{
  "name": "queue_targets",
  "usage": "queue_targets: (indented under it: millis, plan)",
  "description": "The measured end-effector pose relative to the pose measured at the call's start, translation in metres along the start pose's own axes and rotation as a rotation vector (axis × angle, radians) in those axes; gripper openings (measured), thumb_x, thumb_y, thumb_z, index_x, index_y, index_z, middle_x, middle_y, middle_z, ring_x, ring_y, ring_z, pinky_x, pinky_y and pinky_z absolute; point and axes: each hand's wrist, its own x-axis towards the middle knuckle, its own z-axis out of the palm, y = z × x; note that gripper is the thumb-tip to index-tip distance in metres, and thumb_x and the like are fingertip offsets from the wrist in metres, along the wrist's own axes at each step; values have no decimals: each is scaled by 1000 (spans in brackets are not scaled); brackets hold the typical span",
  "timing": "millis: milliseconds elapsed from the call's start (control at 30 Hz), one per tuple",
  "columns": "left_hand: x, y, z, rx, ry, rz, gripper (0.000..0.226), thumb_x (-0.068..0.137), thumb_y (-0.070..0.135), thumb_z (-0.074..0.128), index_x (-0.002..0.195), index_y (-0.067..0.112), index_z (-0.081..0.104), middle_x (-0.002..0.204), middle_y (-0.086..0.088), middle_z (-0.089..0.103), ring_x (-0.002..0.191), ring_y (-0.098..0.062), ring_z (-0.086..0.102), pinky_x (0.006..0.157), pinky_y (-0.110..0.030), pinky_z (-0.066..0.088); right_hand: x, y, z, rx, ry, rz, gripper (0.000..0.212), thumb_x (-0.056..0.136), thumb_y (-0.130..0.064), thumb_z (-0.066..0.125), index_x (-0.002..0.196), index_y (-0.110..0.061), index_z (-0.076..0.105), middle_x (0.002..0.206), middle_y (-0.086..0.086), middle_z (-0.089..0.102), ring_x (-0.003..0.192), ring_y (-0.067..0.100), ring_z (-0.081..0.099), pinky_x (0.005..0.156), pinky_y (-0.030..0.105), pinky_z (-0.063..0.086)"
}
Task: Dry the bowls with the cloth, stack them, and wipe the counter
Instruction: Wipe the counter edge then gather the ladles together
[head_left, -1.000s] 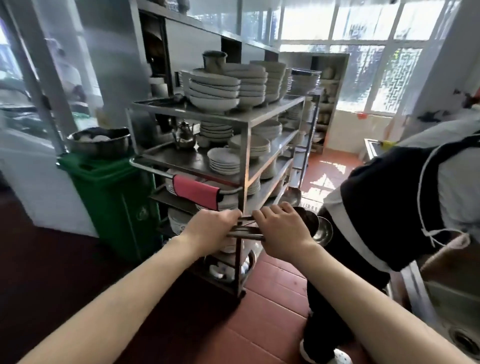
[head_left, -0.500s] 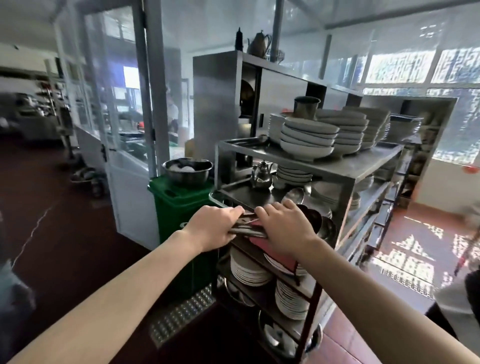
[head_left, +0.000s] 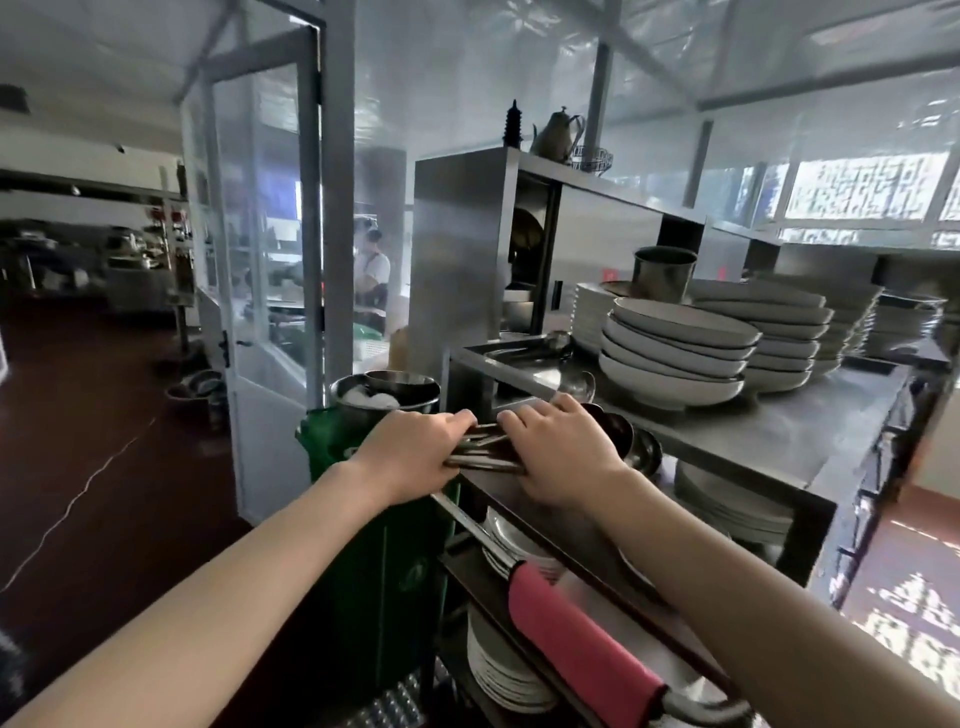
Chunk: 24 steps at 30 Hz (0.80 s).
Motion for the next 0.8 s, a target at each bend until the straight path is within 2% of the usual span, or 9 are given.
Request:
queue_targets:
  millis: [67, 200, 333, 467, 600, 733, 800]
  plan:
    - [22, -17, 7, 2, 1, -1, 38, 92, 37, 56, 126, 24, 47, 118, 3, 66, 102, -22, 65, 80, -38, 51, 26, 12, 7, 3, -16, -3, 59, 83, -49, 38, 132, -17, 40, 127, 2, 55, 119, 23, 51, 105, 41, 31]
    - [68, -55, 24, 7, 22, -20, 31, 91, 36, 54, 119, 23, 49, 107, 2, 68, 94, -25, 66, 75, -38, 50, 82, 35, 29, -30, -9, -20, 56, 81, -39, 56, 130, -18, 41, 125, 2, 55, 118, 22, 52, 101, 39, 33]
    - [118, -99, 49, 15, 46, 6, 26, 92, 35, 53, 115, 24, 47, 105, 2, 68, 91, -23, 66, 75, -38, 53, 139, 56, 52, -75, -10, -7, 58, 79, -40, 61, 129, -18, 41, 125, 1, 56, 117, 21, 52, 100, 37, 33]
    - [164, -142, 68, 25, 72, 51, 28, 94, 36, 51, 119, 24, 48, 106, 0, 68, 93, -25, 66, 69, -34, 44, 194, 72, 78, -90, -14, 25, 61, 78, -48, 61, 128, -18, 42, 123, 0, 57, 116, 21, 53, 101, 36, 33]
    - [210, -181, 88, -11, 85, 80, 26, 94, 37, 51, 116, 24, 49, 104, 0, 68, 93, -26, 66, 72, -36, 49, 241, 89, 99, -107, -5, 64, 59, 80, -56, 58, 125, -19, 44, 119, 0, 59, 112, 21, 56, 98, 37, 34]
    - [251, -201, 116, -30, 100, 87, 31, 92, 39, 53, 119, 24, 47, 106, 1, 68, 96, -26, 66, 75, -35, 51, 276, 110, 124, -121, -52, 75, 59, 81, -45, 59, 130, -19, 40, 125, 1, 56, 118, 23, 52, 103, 37, 31]
    - [269, -206, 132, -27, 111, 70, 34, 92, 35, 53, 123, 24, 46, 108, 0, 68, 99, -27, 66, 73, -34, 47, 292, 121, 139, -160, -74, 73, 61, 81, -45, 61, 132, -18, 38, 126, 2, 55, 120, 23, 51, 108, 37, 29]
